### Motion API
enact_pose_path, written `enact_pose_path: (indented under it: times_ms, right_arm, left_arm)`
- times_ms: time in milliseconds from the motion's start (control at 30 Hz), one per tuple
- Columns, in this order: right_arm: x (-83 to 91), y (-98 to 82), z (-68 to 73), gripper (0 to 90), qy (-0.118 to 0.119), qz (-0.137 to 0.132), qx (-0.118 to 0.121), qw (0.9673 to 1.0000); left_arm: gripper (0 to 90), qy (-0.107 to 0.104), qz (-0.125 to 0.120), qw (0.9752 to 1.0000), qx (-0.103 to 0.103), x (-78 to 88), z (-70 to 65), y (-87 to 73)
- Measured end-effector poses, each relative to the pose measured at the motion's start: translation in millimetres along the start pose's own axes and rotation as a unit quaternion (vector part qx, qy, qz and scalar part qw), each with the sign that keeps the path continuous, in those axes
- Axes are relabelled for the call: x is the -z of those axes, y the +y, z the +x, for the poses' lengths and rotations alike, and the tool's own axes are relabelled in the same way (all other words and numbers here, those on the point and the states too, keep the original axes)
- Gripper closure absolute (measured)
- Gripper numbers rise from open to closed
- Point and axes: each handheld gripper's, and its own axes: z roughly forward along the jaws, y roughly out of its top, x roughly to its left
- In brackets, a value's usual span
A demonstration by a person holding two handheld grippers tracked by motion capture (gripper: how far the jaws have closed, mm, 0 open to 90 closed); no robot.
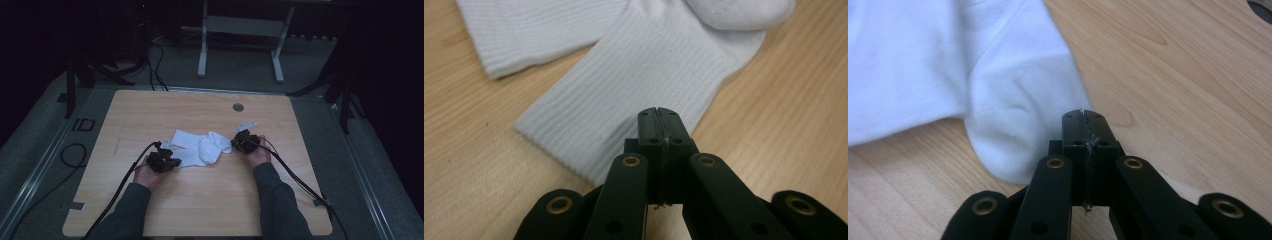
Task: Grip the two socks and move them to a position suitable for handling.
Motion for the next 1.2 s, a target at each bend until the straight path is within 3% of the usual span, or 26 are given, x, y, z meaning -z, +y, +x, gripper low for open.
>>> enact_pose_path:
  times_ms: [433,567,600,667,767,867,1067,1200]
  right_arm:
    - [-0.3,0.3,-6.0,88.6,-0.014,0.006,-0.012,0.9998]
    - [1.4,0.7,-5.4,81.9,-0.011,0.010,-0.011,0.9998]
    - [6.3,1.6,-1.9,74.7,-0.010,0.007,-0.005,0.9999]
    - [16.1,3.9,2.3,70.2,-0.007,-0.010,-0.002,0.9999]
    - [31.4,8.4,8.2,66.9,0.002,-0.032,-0.004,0.9995]
    - [44.1,14.3,20.8,65.8,0.015,-0.044,0.014,0.9988]
    - [49.3,23.1,48.6,67.2,0.032,-0.047,0.055,0.9969]
    - [38.4,27.1,59.0,78.6,0.041,-0.035,0.065,0.9964]
  left_arm:
    - [89.8,-0.021,0.002,0.9998,-0.007,12.7,-4.2,-16.9]
    - [89.6,-0.022,0.001,0.9997,-0.006,14.7,-4.5,-19.8]
    - [89.2,-0.021,0.000,0.9998,-0.008,14.6,-4.5,-20.0]
    - [88.5,-0.020,-0.001,0.9998,-0.009,14.4,-4.8,-19.8]
    - [86.9,-0.016,-0.002,0.9998,-0.012,14.2,-5.6,-19.3]
    - [85.2,-0.012,-0.004,0.9998,-0.013,13.6,-6.7,-18.6]
    - [76.3,-0.009,-0.009,0.9997,-0.019,12.7,-8.3,-18.1]
    - [73.3,-0.010,-0.011,0.9997,-0.018,12.8,-8.6,-18.1]
